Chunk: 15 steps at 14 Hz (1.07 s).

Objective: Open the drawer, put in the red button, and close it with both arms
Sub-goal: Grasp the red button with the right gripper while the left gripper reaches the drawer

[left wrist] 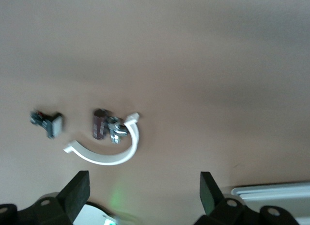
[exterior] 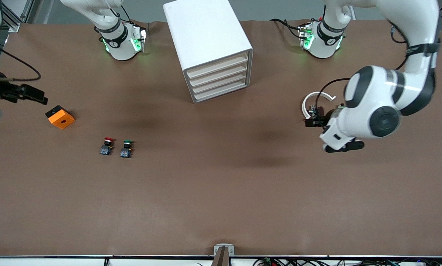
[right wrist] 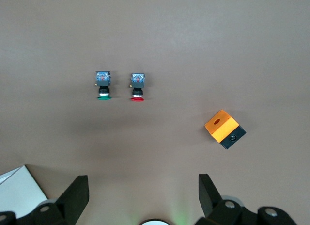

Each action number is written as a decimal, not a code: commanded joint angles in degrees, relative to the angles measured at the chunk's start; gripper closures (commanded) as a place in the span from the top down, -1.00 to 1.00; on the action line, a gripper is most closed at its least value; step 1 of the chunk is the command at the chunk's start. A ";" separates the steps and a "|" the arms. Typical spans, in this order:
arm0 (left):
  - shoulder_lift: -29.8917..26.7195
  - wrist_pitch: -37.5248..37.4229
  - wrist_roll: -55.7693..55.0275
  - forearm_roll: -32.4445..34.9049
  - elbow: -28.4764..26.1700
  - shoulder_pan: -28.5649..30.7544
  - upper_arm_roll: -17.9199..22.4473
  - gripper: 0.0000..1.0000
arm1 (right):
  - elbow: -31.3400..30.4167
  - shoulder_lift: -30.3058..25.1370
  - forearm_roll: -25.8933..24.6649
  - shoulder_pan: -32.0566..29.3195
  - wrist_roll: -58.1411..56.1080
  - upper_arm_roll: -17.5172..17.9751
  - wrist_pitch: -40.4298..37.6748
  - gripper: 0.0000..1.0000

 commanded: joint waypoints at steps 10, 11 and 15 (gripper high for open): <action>14.04 -7.25 -56.88 -13.39 11.12 -3.49 -7.92 1.00 | -20.51 1.07 0.75 0.65 4.60 0.58 28.56 1.00; 15.97 -8.22 -61.97 -16.02 12.79 -3.23 -8.02 1.00 | -23.58 1.08 0.75 1.09 4.60 0.58 33.40 1.00; 19.41 -12.00 -75.44 -23.50 13.60 -3.22 -8.89 1.00 | -31.77 3.17 0.75 2.41 4.69 0.58 48.70 1.00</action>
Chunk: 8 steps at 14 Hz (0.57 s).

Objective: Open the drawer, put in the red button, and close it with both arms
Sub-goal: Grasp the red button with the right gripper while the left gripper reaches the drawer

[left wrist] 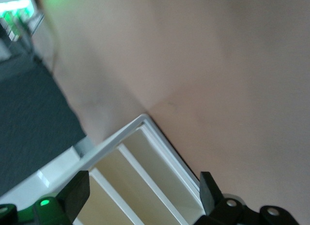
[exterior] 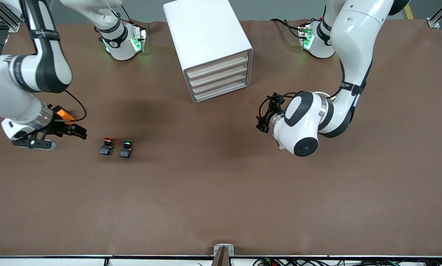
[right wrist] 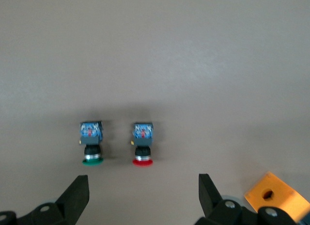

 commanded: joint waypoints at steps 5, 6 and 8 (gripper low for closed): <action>6.62 -3.91 -20.58 -14.56 2.33 0.09 -2.50 1.00 | -4.55 6.55 0.49 0.26 1.68 0.01 14.90 1.00; 7.41 -4.00 -22.60 -16.06 2.24 0.09 -3.21 1.00 | -4.55 8.14 0.49 0.09 1.69 0.01 16.67 1.00; 9.17 -4.61 -26.64 -17.65 1.89 0.00 -4.09 1.00 | -4.55 10.52 0.49 0.09 3.96 0.01 19.75 1.00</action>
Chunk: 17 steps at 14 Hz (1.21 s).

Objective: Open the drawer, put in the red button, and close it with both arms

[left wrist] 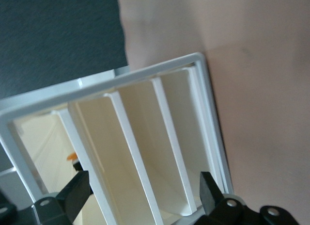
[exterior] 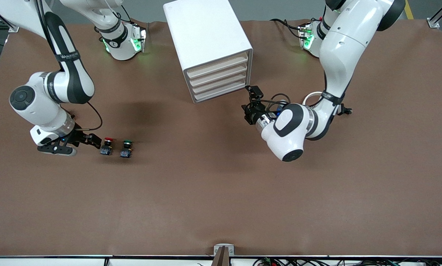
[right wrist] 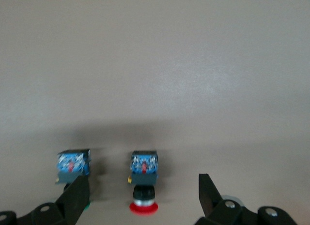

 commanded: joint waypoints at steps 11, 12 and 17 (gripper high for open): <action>7.25 -9.47 -9.76 -1.79 -0.77 -5.05 -2.61 0.97 | -0.41 9.21 0.49 0.59 6.77 0.11 8.44 1.00; 7.25 -9.65 -9.68 -1.79 -1.39 -5.31 -2.61 0.74 | -0.50 9.21 0.49 0.85 6.86 0.20 8.35 1.00; 7.25 -9.74 -9.41 -1.79 -2.10 -5.31 -2.52 -0.13 | -1.37 10.00 0.49 1.21 7.74 0.20 8.70 1.00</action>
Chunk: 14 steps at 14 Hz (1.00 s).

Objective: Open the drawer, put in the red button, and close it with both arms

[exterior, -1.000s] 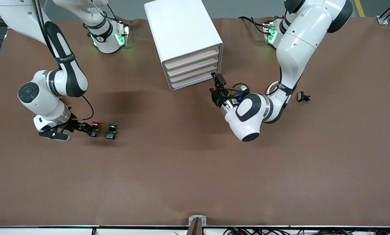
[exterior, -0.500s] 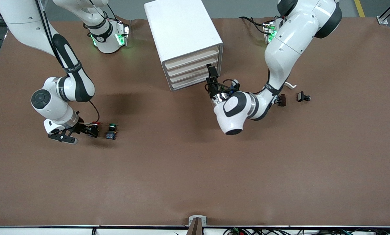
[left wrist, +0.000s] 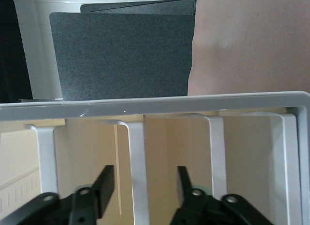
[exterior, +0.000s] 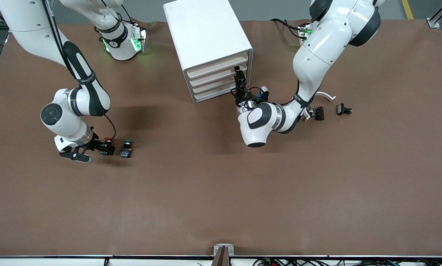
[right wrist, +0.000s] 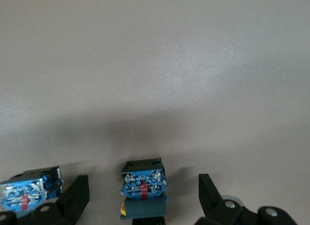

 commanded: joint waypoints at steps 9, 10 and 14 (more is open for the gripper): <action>-0.59 -4.07 -0.42 -0.93 -2.08 -0.41 0.07 -0.60 | -0.88 1.90 0.49 0.21 1.00 0.09 1.04 0.16; -0.59 -4.07 -0.42 -0.93 -2.00 -0.50 0.07 -0.64 | -0.87 1.81 0.49 0.12 1.00 0.09 0.95 -0.53; -0.51 -3.89 -0.24 -1.02 -1.82 -0.33 0.16 -0.88 | -0.61 1.20 0.49 0.21 1.00 0.18 -0.64 -1.00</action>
